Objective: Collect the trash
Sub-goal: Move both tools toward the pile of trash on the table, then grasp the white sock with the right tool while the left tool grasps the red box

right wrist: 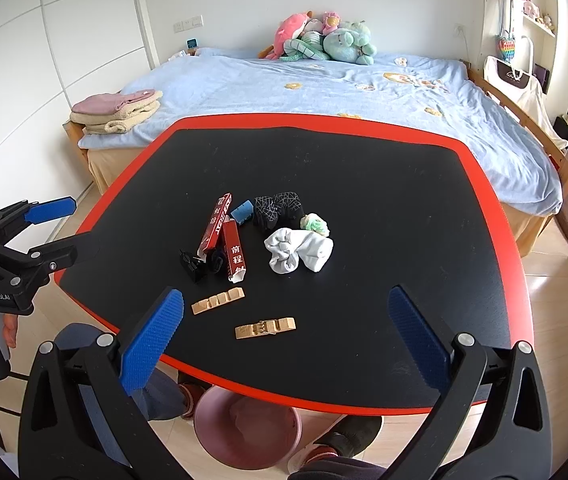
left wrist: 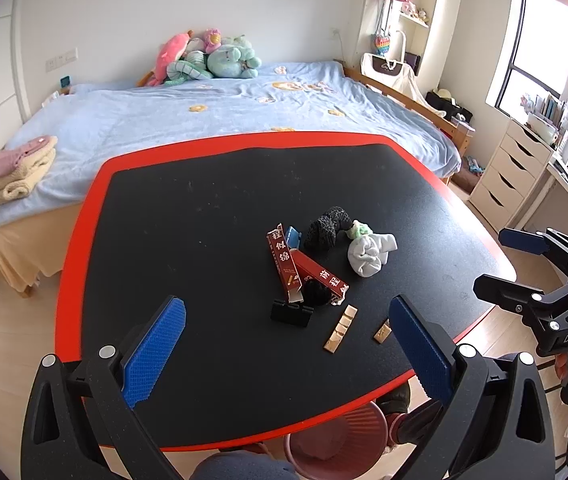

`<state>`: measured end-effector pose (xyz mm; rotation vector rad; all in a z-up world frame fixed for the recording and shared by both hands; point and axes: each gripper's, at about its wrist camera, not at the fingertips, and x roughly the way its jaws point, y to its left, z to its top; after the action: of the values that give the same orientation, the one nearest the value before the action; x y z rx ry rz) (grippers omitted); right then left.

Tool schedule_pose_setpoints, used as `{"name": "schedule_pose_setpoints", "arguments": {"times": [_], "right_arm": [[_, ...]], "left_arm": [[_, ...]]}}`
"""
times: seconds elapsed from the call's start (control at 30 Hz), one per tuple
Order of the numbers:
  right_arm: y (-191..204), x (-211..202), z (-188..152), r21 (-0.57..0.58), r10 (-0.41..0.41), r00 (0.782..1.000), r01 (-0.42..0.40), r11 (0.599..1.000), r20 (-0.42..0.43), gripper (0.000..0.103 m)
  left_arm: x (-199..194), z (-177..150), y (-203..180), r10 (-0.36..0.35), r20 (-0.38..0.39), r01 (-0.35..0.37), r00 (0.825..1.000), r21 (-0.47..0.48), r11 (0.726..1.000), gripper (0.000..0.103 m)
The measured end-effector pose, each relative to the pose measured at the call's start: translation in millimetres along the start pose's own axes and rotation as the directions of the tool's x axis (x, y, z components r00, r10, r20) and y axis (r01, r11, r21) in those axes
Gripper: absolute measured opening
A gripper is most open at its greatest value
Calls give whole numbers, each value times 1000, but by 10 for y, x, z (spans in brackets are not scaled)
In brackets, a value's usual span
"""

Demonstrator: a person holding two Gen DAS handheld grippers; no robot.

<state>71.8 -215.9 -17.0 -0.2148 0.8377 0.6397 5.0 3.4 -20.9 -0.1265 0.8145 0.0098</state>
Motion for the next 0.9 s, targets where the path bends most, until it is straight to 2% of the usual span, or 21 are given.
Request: {"name": "schedule_pose_setpoints", "arguments": {"times": [0.53, 0.9], "right_arm": [[-31, 169, 31, 10, 12, 1000, -12, 1000, -24, 100], [-135, 546, 179, 14, 22, 998, -21, 1000, -66, 100]], "left_arm": [[146, 64, 72, -10, -36, 9, 999, -32, 999, 98], [620, 305, 143, -62, -103, 52, 993, -94, 994, 98]]}}
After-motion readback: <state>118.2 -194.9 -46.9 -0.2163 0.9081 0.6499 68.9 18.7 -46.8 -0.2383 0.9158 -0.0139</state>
